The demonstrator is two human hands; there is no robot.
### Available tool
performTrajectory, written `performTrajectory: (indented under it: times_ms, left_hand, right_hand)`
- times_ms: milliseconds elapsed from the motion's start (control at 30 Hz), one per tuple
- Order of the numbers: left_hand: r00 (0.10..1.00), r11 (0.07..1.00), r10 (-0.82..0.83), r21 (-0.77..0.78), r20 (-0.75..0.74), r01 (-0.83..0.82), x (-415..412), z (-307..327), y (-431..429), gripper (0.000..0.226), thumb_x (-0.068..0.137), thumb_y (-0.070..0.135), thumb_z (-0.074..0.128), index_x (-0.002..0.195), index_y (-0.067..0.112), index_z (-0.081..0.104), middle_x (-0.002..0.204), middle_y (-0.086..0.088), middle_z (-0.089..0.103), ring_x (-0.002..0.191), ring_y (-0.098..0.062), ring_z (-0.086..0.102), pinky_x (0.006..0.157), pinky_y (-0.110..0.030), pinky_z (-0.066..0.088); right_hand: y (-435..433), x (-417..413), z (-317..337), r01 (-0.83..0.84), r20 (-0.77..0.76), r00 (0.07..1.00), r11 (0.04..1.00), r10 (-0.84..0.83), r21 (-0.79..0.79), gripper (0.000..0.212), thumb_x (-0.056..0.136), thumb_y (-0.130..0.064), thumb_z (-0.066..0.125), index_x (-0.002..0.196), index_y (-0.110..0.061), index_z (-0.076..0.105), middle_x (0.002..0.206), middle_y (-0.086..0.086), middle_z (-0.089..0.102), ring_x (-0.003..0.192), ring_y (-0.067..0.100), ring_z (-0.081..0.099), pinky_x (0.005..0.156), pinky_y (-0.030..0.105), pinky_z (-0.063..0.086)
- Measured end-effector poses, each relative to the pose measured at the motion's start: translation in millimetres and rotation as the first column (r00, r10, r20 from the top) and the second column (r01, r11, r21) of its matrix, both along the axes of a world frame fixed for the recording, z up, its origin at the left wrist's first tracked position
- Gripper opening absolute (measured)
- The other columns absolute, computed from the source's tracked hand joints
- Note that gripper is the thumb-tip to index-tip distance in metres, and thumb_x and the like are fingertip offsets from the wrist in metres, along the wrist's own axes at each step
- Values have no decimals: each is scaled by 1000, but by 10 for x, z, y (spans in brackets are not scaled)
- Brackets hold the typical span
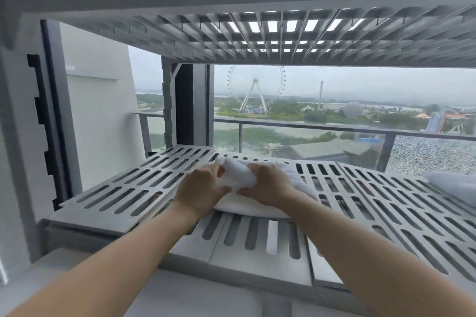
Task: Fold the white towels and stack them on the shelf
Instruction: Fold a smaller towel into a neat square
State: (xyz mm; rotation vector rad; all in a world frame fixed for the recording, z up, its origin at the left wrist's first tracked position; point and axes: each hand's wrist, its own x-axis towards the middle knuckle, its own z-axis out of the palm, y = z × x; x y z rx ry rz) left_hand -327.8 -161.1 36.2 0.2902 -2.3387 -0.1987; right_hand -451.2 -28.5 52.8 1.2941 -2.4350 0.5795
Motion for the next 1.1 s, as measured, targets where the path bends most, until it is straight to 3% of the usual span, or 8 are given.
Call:
performTrajectory:
  times_ms: [133,267,367,500,700,867,967,1100]
  left_hand:
    - [994,996,46,-87,101,-38,-2,-18,-104,16,88,18,54,99,17,65,103,-1,66,91,-22,63,77,-32,49]
    - [989,992,41,-127,140,-23,30,-30,-229,16,84,15,59,92,23,69,105,6,62,91,-21,63,78,-29,49]
    - [994,986,-7,-167,113,26,-11,-63,-207,27,75,25,69,101,23,60,109,3,51,90,-18,58,69,-29,50]
    - [1000,988,-5,-158,4,6,-57,-86,-133,52,67,47,72,102,20,45,101,3,51,81,-16,51,59,-27,40]
    - [974,994,106,-47,201,-99,-94,-50,-49,40,88,51,46,117,24,54,109,1,60,96,-19,58,79,-36,50]
    - [923,984,176,-81,342,-157,-138,-47,-23,35,87,42,51,118,27,57,120,2,52,110,-19,52,86,-34,47]
    - [956,986,166,-53,242,-158,-186,-24,25,25,86,28,52,107,22,65,111,0,56,103,-20,54,80,-30,45]
    - [996,994,91,-66,20,-89,-165,3,47,19,87,22,56,98,15,69,96,0,60,88,-22,59,69,-29,45]
  right_hand:
    - [192,-116,51,-76,58,995,997,77,-7,52,67,-49,75,109,-24,61,110,2,66,101,23,58,77,29,41]
    - [297,-280,35,36,-71,997,999,-33,34,23,85,-38,58,95,-18,61,100,9,68,95,31,61,68,30,36]
    - [264,-300,20,63,21,998,995,-62,-82,12,85,-31,55,84,-20,59,88,8,68,86,30,60,59,29,32]
    - [261,-333,69,124,202,978,932,-57,-340,17,85,-29,54,74,-16,57,68,2,57,66,24,54,50,28,30]
    - [366,-462,158,163,298,955,862,-15,-480,14,86,-28,54,76,-20,59,60,-7,54,55,6,47,45,24,29]
    - [316,-443,127,91,242,970,899,17,-427,12,86,-28,55,76,-22,57,63,-5,55,61,17,52,48,24,34]
    - [268,-377,78,50,176,984,963,-2,-265,9,84,-27,51,81,-24,60,74,0,63,71,24,58,56,30,42]
    - [222,-301,85,44,112,993,999,-42,-13,12,73,-33,57,81,-24,55,75,-3,58,78,25,58,59,26,37]
